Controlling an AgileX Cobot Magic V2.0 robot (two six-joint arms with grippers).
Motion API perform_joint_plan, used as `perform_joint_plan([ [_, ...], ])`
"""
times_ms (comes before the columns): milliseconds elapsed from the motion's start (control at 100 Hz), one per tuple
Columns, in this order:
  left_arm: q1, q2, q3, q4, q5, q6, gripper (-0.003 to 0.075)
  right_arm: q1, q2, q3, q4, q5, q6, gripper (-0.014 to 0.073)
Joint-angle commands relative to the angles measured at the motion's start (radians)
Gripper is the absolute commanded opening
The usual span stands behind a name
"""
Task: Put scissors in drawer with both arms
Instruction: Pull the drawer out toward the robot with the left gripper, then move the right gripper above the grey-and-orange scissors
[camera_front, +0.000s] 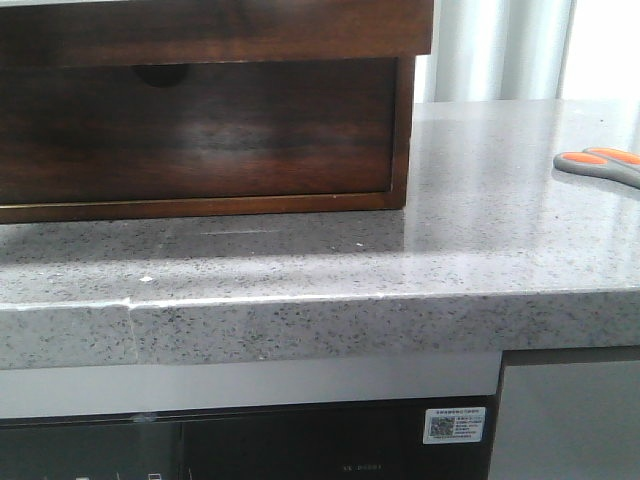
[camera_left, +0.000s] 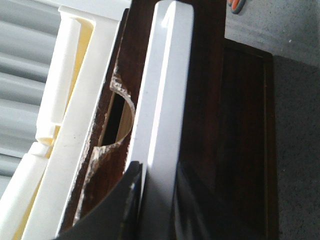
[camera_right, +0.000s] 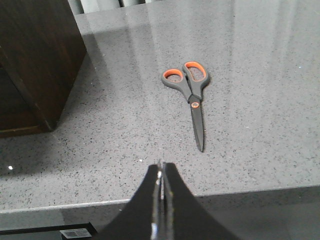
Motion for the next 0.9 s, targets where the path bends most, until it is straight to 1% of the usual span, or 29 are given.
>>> perform_joint_plan([
  [0,-0.006,-0.013,-0.029,-0.094,-0.068,-0.042,0.0196,-0.008,0.023,-0.035,0.007,-0.067,-0.01,-0.0096],
  [60,-0.006,-0.013,-0.029,-0.094,-0.068,-0.042,0.0277,-0.008,0.023,-0.035,0.007,-0.067,-0.01,-0.0096],
  [130,-0.006,-0.013,-0.029,-0.094,-0.07,-0.042,0.0323,-0.008,0.023,-0.035,0.007,-0.067,-0.01,-0.0096],
  [270,-0.006,-0.013,-0.029,-0.067,-0.106,-0.058,0.0328,-0.008,0.023,-0.035,0.007,-0.063,-0.01,-0.0096],
  [390,-0.006,-0.013,-0.029,0.072,-0.152,-0.18,0.0328,-0.008,0.023,-0.035,0.007,-0.061,-0.01,-0.0096],
  [440,-0.006,-0.013,-0.027,0.137,-0.16,-0.207,0.0328,-0.008,0.023,-0.035,0.007,-0.061,-0.01,-0.0096],
  [490,-0.006,-0.013,-0.027,0.15,-0.172,-0.211,0.0328,-0.008,0.023,-0.035,0.007,-0.061,-0.01,-0.0096],
  [550,-0.006,-0.013,-0.027,0.109,-0.198,-0.215,0.0328,-0.008,0.023,-0.035,0.007,-0.061,-0.01,-0.0096],
  [750,-0.006,-0.02,-0.027,-0.069,-0.346,-0.222,0.0328,-0.008,0.028,-0.035,0.007,-0.061,-0.01,-0.0096],
  [890,-0.006,-0.068,-0.027,-0.221,-0.352,-0.225,0.0328,-0.008,0.08,-0.042,0.007,-0.061,-0.01,-0.0095],
])
